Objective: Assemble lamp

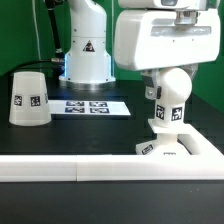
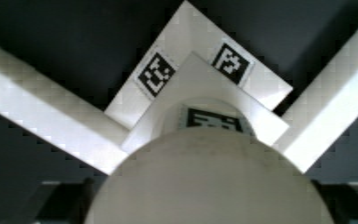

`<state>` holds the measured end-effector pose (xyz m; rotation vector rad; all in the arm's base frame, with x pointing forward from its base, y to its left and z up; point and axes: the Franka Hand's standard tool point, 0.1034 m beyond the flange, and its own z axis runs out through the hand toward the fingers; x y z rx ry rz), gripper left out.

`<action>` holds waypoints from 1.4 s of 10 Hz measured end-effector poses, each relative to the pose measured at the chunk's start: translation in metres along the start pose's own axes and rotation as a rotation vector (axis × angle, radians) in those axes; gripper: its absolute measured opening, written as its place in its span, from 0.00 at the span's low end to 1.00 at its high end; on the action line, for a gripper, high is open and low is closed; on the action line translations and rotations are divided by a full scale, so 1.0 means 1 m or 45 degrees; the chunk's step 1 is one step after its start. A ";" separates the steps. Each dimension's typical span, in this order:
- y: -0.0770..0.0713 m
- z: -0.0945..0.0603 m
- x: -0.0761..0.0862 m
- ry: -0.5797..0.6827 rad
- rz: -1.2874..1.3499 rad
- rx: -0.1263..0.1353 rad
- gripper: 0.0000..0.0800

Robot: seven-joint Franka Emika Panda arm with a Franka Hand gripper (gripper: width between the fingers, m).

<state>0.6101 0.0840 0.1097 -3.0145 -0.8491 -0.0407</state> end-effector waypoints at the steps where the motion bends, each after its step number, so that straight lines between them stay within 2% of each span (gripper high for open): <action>1: 0.000 0.000 0.000 0.000 0.056 0.000 0.72; 3: 0.000 0.000 0.000 0.002 0.266 0.000 0.72; 7: -0.006 -0.001 0.001 0.030 0.774 0.021 0.72; 9: -0.010 -0.001 0.002 0.027 1.063 0.050 0.72; 14: -0.012 -0.001 0.002 0.012 1.468 0.075 0.72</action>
Offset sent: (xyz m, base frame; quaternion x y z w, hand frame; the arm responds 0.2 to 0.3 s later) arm -0.0116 -0.0038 0.0019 0.0024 0.0157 0.3002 0.9538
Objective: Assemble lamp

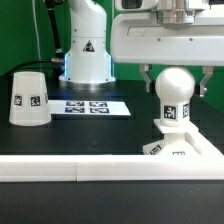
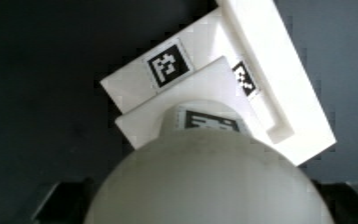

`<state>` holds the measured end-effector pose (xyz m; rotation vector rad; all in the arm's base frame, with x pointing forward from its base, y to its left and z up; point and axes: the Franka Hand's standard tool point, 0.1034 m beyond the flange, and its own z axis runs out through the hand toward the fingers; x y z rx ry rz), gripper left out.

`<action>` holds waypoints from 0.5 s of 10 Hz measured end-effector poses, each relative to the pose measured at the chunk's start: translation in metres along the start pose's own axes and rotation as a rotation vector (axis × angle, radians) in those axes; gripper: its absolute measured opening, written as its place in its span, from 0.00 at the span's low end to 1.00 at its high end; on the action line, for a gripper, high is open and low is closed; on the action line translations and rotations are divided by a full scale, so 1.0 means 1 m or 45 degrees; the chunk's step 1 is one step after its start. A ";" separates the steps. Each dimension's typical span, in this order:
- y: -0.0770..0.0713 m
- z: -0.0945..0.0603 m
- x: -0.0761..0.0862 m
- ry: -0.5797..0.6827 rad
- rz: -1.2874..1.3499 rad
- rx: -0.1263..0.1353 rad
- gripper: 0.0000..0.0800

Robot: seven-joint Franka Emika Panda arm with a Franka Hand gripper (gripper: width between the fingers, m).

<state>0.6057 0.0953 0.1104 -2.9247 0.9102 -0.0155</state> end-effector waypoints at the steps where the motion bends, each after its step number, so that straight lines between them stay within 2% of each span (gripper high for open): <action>1: 0.000 0.000 -0.002 -0.021 0.153 0.011 0.72; 3: -0.001 0.000 -0.006 -0.083 0.476 0.039 0.72; 5: -0.003 0.001 -0.010 -0.126 0.688 0.042 0.72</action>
Offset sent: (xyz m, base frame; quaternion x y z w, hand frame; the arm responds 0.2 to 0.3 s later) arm -0.0024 0.0036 0.0033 -0.0078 -0.0466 0.2778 0.9595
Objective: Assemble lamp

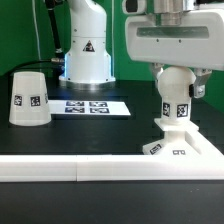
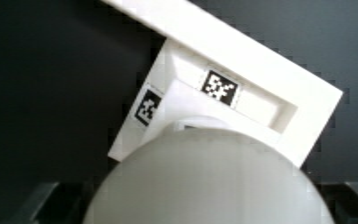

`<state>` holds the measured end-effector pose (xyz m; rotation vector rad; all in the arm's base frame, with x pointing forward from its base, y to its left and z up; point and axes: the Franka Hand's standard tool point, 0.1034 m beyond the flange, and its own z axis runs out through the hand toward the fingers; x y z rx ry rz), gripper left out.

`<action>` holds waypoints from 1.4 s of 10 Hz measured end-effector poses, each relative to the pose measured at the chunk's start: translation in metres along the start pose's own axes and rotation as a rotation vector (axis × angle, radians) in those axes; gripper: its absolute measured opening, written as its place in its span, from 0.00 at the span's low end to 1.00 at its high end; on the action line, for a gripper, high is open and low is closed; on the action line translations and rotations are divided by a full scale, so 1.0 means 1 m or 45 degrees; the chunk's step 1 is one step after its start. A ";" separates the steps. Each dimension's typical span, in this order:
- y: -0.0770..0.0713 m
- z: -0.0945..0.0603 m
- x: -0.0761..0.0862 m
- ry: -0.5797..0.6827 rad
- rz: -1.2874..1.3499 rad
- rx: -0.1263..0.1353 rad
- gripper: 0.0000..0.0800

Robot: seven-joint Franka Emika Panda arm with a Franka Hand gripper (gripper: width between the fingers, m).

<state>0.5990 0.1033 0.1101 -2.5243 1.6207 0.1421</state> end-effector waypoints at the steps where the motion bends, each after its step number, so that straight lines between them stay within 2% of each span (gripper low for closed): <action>1: -0.001 0.001 -0.002 -0.023 0.123 0.005 0.72; 4: -0.005 0.002 -0.009 -0.037 0.463 0.009 0.72; 9: -0.009 0.000 -0.015 -0.034 0.658 0.020 0.72; 11: -0.009 0.001 -0.016 -0.036 0.654 0.020 0.85; 14: -0.009 0.002 -0.017 -0.036 0.634 0.018 0.87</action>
Offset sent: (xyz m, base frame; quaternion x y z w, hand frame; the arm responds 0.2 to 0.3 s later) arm 0.0001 0.0036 -0.0026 -0.0303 0.0320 0.2680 0.9624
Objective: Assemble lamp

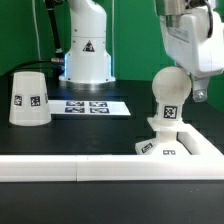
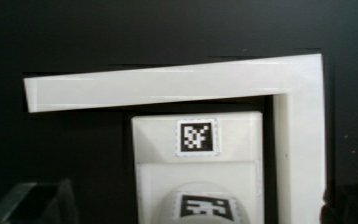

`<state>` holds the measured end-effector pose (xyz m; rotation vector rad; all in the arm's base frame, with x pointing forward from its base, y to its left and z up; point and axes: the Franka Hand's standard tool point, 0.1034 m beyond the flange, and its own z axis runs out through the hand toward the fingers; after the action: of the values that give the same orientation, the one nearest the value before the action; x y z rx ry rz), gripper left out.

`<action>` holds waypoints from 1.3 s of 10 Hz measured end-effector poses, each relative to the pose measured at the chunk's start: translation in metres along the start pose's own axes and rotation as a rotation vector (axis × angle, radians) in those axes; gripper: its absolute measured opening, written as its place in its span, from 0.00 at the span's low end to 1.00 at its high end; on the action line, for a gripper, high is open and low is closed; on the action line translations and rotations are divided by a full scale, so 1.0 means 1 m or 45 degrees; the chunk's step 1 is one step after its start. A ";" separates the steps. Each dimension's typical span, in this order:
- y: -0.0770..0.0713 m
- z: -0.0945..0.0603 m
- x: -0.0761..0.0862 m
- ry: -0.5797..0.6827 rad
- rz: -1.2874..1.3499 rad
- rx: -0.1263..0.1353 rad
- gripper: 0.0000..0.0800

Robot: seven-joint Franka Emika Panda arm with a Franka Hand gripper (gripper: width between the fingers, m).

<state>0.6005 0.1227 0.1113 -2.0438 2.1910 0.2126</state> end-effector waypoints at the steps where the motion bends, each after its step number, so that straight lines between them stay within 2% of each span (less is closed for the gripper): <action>1: 0.003 0.000 0.000 0.009 -0.127 -0.014 0.87; 2: 0.012 -0.003 -0.004 0.007 -0.317 -0.044 0.87; 4: 0.028 -0.008 -0.012 0.017 -0.581 -0.069 0.87; 6: 0.051 -0.007 -0.009 0.014 -0.710 -0.105 0.87; 10: 0.051 -0.006 -0.010 0.011 -0.723 -0.106 0.87; 11: 0.058 -0.007 -0.007 0.030 -0.926 -0.176 0.87; 13: 0.069 -0.006 0.006 0.065 -1.283 -0.237 0.87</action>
Offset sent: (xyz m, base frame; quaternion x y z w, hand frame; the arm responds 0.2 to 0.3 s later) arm -0.0406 0.0044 0.0145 -0.0503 0.0454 -0.2531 0.9651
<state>0.5316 0.1199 0.1168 -2.9552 0.9404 0.2380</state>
